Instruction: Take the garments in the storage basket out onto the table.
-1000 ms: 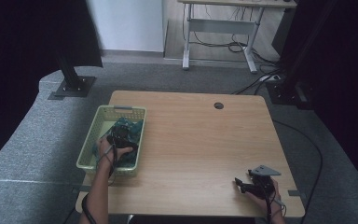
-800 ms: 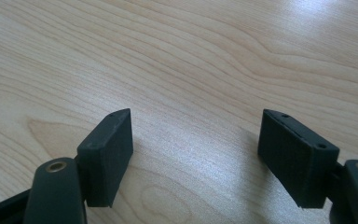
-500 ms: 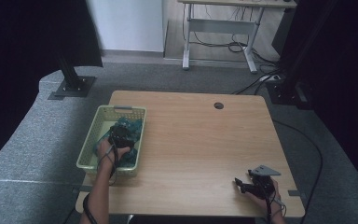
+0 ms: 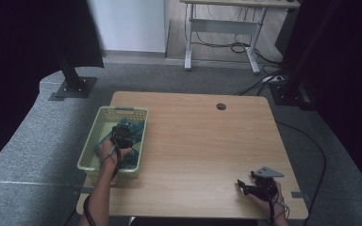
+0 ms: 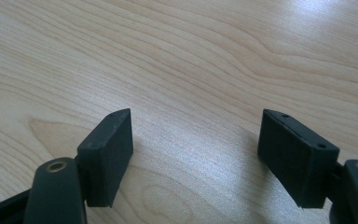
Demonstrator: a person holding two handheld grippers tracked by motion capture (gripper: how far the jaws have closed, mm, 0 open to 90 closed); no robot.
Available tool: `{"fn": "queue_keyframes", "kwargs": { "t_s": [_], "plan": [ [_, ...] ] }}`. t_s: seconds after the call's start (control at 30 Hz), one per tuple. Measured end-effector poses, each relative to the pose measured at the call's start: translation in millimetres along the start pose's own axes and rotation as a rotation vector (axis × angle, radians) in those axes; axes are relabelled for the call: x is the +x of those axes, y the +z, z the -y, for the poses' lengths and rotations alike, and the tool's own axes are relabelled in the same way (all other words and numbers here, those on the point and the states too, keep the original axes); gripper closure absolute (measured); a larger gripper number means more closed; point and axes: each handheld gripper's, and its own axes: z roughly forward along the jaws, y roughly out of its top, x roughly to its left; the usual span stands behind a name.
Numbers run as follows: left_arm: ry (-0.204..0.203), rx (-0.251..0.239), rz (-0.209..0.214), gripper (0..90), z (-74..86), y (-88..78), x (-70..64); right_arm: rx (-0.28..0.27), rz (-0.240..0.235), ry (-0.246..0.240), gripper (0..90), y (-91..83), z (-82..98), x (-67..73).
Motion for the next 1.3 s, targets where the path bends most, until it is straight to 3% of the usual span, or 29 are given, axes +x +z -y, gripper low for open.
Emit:
{"fn": "queue_keyframes", "kwargs": {
  "t_s": [0.2,0.37,0.7,0.9,1.2,1.3],
  "plan": [
    [0.02,-0.065,-0.001,85.7,-2.9,-14.9,1.9,0.0,-0.001,0.0,25.5,0.0,0.0,0.0],
    [-0.016,-0.14,0.03,86.2,-2.7,-29.0,8.3,0.0,-0.002,-0.002,25.5,0.0,-0.1,0.0],
    [-0.021,-0.244,0.068,86.9,-1.2,-59.5,13.6,0.0,-0.001,-0.002,25.4,0.1,-0.1,0.1],
    [0.012,-0.253,0.072,87.2,-0.1,-73.0,14.3,0.0,0.0,-0.002,25.3,0.1,-0.1,0.1],
    [0.01,-0.302,0.106,87.3,2.6,-88.4,17.7,0.0,0.001,-0.001,25.3,0.1,-0.1,0.4],
    [0.027,-0.317,0.109,87.2,3.0,-94.0,15.5,0.0,0.002,0.0,25.3,0.1,-0.1,0.5]
  ]
}}
